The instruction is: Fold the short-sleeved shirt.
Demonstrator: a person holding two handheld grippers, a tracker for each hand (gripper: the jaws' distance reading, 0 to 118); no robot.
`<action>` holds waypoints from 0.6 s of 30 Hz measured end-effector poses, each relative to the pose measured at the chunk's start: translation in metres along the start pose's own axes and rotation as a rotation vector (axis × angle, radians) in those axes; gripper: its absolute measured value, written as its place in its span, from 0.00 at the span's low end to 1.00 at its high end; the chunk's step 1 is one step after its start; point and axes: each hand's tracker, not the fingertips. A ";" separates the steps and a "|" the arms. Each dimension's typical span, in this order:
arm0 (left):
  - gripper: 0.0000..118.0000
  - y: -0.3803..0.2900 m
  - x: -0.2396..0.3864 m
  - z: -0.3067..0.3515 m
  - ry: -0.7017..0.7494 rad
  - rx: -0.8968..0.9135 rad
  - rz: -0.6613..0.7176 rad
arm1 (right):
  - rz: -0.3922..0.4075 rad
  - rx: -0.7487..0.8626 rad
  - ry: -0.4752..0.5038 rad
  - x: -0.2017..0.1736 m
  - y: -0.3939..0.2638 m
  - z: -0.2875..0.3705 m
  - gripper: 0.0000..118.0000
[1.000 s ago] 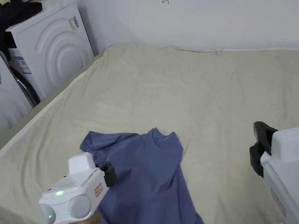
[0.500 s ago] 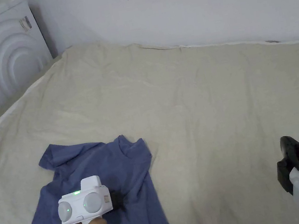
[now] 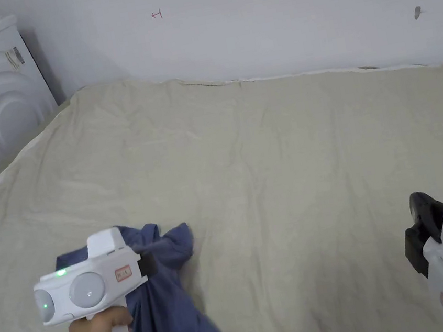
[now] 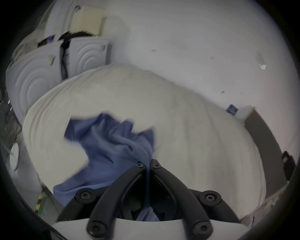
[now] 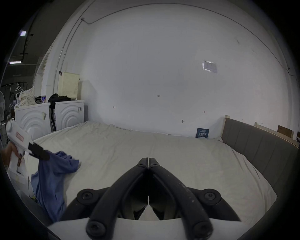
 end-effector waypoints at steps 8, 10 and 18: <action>0.03 0.064 0.142 0.058 -0.308 0.156 -0.202 | -0.022 0.051 -0.056 0.038 0.004 0.037 0.01; 0.03 0.071 0.182 0.070 -0.374 0.169 -0.252 | -0.026 0.067 -0.080 0.051 0.006 0.047 0.01; 0.03 0.067 0.311 0.066 -0.556 0.198 -0.386 | -0.018 0.098 -0.202 0.102 0.007 0.084 0.01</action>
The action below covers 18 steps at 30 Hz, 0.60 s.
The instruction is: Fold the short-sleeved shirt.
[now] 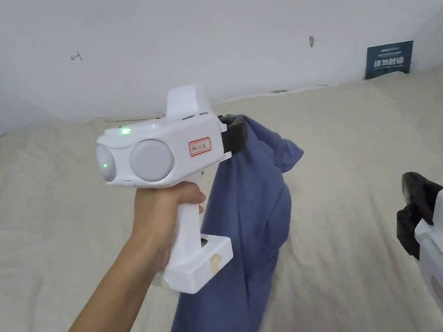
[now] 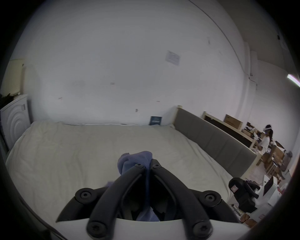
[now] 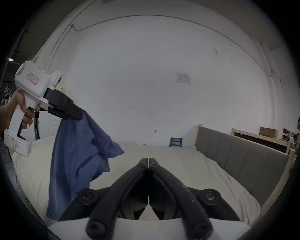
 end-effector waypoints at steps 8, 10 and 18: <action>0.03 -0.062 0.040 -0.066 -0.112 -0.159 -0.002 | -0.007 -0.021 -0.097 0.038 -0.008 0.013 0.01; 0.03 -0.095 0.041 -0.084 -0.110 -0.257 -0.008 | -0.015 -0.032 -0.106 0.043 -0.012 0.012 0.01; 0.03 -0.232 0.039 -0.120 -0.060 -0.560 -0.033 | -0.036 -0.079 -0.099 0.042 -0.027 0.005 0.01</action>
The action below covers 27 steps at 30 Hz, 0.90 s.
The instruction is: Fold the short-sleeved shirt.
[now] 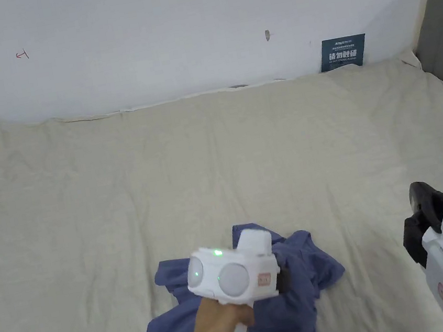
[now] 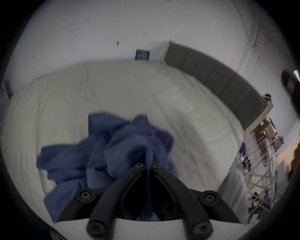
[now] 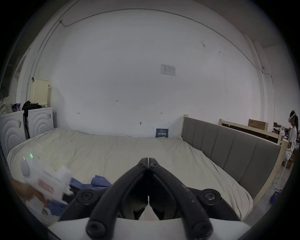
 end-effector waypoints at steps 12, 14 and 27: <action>0.90 -0.022 0.008 0.006 0.067 -0.007 -0.015 | 0.006 -0.018 0.016 -0.002 -0.001 0.003 0.01; 1.00 -0.016 0.005 0.029 0.071 0.071 -0.029 | 0.005 -0.010 0.016 -0.003 0.003 0.003 0.01; 0.97 -0.008 -0.028 0.198 0.458 0.751 -0.029 | -0.009 0.074 0.040 -0.024 0.038 0.003 0.01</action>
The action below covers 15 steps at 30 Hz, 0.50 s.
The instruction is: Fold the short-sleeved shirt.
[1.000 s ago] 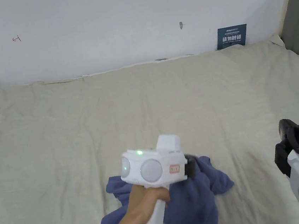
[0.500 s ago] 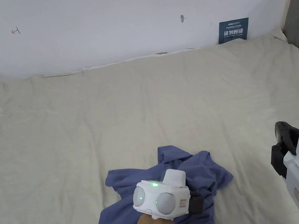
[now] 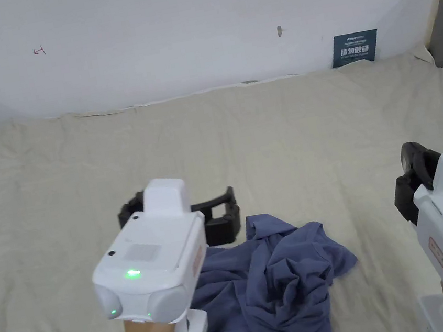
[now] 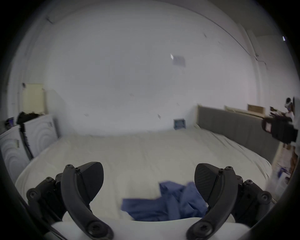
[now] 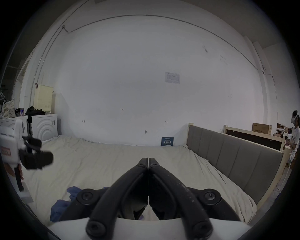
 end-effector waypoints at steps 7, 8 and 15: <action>0.57 0.007 -0.050 0.021 0.153 0.129 0.031 | 0.006 0.043 0.025 -0.016 0.015 -0.001 0.01; 0.31 0.007 -0.055 0.023 0.157 0.130 0.042 | 0.008 0.047 0.027 -0.018 0.016 -0.001 0.01; 0.00 0.000 -0.061 0.022 0.174 0.101 -0.019 | 0.010 0.051 0.046 -0.027 0.018 -0.001 0.01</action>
